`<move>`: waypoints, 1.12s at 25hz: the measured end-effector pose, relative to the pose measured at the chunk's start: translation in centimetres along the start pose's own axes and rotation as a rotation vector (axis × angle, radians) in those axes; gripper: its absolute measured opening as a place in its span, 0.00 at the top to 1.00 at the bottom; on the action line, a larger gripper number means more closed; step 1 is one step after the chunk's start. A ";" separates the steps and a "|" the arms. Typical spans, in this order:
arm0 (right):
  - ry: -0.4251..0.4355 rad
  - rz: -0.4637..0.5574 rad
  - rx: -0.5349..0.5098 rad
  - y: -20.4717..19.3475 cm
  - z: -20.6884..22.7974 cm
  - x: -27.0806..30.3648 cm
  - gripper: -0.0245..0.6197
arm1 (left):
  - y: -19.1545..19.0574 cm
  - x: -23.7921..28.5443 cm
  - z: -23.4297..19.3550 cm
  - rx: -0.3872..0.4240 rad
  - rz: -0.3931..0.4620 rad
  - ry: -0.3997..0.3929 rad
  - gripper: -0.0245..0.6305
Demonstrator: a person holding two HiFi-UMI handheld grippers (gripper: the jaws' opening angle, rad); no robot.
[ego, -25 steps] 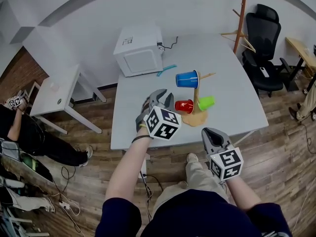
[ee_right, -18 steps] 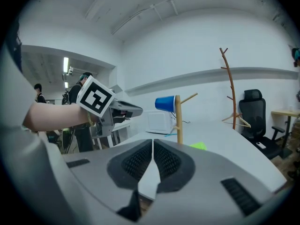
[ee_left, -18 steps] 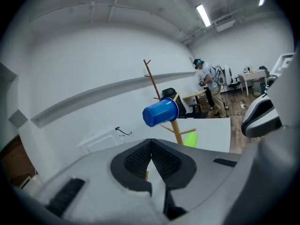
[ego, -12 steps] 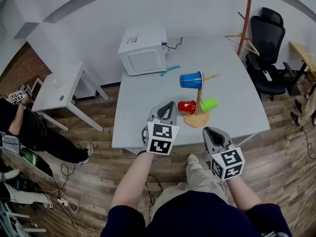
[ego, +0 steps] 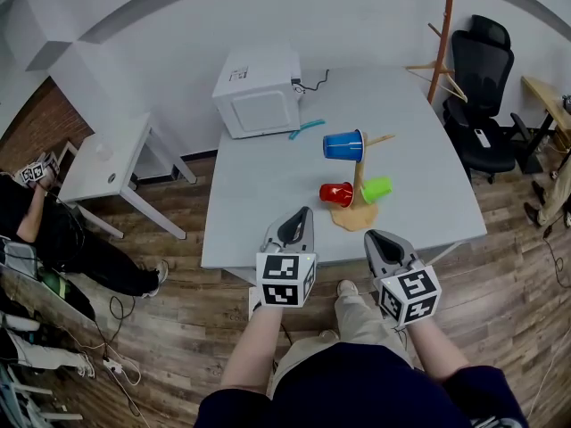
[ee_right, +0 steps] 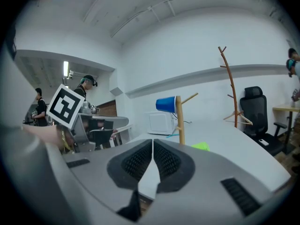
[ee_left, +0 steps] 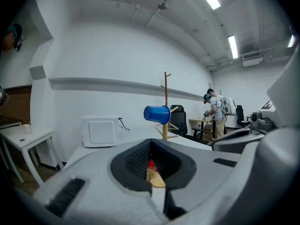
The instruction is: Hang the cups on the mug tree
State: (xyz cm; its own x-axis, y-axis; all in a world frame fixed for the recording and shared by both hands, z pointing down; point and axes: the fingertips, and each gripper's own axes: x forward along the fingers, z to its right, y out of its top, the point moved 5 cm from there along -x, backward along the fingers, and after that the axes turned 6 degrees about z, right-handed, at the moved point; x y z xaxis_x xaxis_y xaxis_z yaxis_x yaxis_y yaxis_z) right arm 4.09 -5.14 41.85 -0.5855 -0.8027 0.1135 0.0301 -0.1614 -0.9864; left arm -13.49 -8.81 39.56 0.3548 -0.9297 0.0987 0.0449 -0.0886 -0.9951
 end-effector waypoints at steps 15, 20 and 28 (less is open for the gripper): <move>-0.002 -0.028 -0.004 -0.7 -0.8 0.0 0.92 | -2.1 -3.4 -0.5 -0.061 -0.031 0.017 0.93; 0.012 -0.032 -0.017 -0.5 -1.2 0.4 0.92 | -1.9 -3.6 -0.5 -0.068 -0.038 0.008 0.93; 0.030 -0.035 -0.048 -0.2 -1.2 0.9 0.92 | -2.0 -3.3 -0.1 -0.073 -0.039 -0.004 0.93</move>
State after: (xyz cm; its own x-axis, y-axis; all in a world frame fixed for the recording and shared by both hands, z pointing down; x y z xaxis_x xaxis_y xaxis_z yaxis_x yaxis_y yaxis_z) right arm 2.63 -5.14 41.99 -0.6096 -0.7794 0.1449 -0.0288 -0.1609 -0.9866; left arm -14.85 -5.64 41.23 0.3579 -0.9237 0.1371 -0.0097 -0.1505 -0.9886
